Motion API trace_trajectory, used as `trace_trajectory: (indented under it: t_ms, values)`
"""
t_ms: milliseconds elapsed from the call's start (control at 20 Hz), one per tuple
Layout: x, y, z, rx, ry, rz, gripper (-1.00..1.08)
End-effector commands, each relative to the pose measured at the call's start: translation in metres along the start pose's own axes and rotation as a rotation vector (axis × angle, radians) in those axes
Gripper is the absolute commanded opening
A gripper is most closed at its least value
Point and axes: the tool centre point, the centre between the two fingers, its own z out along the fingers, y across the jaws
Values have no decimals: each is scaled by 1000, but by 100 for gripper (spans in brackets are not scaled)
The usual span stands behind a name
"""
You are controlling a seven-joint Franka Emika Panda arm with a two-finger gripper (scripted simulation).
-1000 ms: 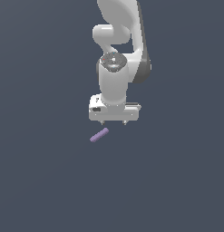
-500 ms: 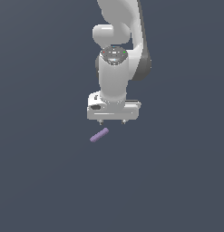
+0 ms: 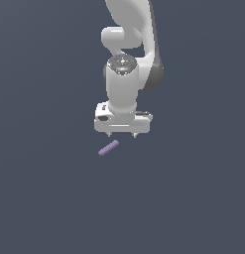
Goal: Pick up the object and move it to a goal position.
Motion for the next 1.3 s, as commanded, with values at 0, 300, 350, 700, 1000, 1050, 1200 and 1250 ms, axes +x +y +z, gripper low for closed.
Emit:
trace_trajectory:
  t_ms: [0,300,350,700,1000,1050,1200,1250]
  values:
    - [-1,3,6,2,-2,40,100]
    - [-4,13,26,9,-8,184,100]
    - [-5,15,31,10,-9,215,100]
    - [-13,34,63,11,-18,456,100]
    - [-21,50,88,6,-22,650,100]
    - [-23,52,91,5,-22,676,100]
    - [-26,59,100,1,-22,744,100]
    - [-27,60,102,0,-22,763,100]
